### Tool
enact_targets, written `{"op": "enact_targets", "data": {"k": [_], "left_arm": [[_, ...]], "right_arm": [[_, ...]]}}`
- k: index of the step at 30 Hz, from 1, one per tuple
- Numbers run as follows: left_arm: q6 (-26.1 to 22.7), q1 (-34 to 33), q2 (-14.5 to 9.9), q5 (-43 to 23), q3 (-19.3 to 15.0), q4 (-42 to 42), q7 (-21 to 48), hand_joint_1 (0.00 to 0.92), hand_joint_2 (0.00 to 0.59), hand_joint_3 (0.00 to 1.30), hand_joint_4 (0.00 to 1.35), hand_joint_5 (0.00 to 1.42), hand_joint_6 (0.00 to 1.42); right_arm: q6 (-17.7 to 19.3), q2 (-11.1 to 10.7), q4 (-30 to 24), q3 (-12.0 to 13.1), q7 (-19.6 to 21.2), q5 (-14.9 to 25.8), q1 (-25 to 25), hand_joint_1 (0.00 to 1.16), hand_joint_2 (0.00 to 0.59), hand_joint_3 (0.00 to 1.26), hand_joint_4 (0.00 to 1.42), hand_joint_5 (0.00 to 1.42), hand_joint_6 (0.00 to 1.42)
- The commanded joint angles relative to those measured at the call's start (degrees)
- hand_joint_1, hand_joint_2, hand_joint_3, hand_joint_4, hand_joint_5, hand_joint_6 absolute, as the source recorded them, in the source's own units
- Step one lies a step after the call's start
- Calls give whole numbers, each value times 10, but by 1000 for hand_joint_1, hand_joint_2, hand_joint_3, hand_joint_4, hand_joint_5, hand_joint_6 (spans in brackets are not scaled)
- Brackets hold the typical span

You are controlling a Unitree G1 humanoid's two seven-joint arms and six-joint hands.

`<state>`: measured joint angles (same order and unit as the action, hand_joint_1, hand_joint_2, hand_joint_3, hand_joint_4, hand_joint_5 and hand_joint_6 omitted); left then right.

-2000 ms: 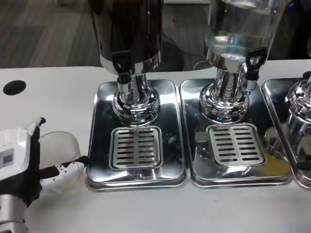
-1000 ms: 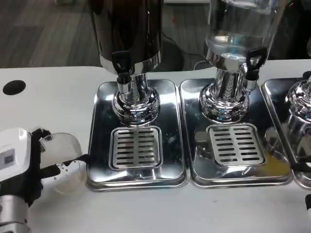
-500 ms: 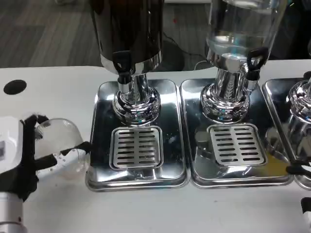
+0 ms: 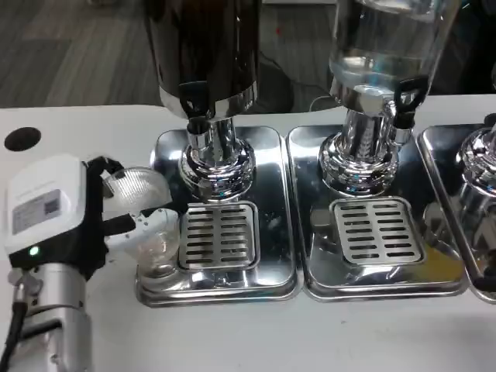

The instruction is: Grasp the cup under the faucet to collect the drink, then remove the cup.

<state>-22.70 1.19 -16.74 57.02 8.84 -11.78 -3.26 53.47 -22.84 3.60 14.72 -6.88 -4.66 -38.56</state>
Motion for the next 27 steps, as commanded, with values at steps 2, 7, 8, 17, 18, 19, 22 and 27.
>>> {"op": "enact_targets", "data": {"k": [2, 7, 8, 17, 18, 19, 22, 27], "left_arm": [[-6, -34, 14, 12, 26, 24, -16, 340, 112, 547, 628, 909, 1071], [-10, -49, 23, 16, 45, 38, -24, 340, 112, 547, 628, 909, 1071], [-11, -53, 25, 17, 48, 41, -24, 340, 112, 547, 628, 909, 1071], [-19, -73, 26, 13, 60, 58, -28, 340, 112, 547, 628, 909, 1073], [-19, -75, 26, 12, 60, 61, -29, 340, 112, 547, 628, 909, 1073], [-19, -78, 27, 11, 61, 65, -31, 340, 112, 547, 628, 909, 1073], [-19, -84, 30, 9, 63, 77, -36, 340, 112, 547, 628, 909, 1074], [-16, -96, 37, 1, 68, 107, -48, 340, 113, 547, 628, 907, 1075]], "right_arm": [[21, -12, 19, 11, -16, 23, -4, 457, 462, 307, 178, 108, 7], [29, -14, 31, 12, -27, 33, -1, 460, 454, 307, 178, 108, 7], [31, -15, 34, 12, -29, 34, 0, 460, 453, 307, 178, 108, 7], [38, -13, 47, 14, -44, 39, 1, 463, 449, 307, 178, 108, 7], [39, -13, 49, 14, -45, 40, 0, 464, 449, 307, 178, 108, 7], [40, -13, 50, 14, -46, 41, 0, 464, 449, 307, 178, 108, 7], [42, -13, 55, 14, -50, 45, 1, 464, 449, 307, 178, 108, 7], [44, -15, 59, 15, -56, 48, 0, 465, 449, 307, 179, 115, 20]]}}
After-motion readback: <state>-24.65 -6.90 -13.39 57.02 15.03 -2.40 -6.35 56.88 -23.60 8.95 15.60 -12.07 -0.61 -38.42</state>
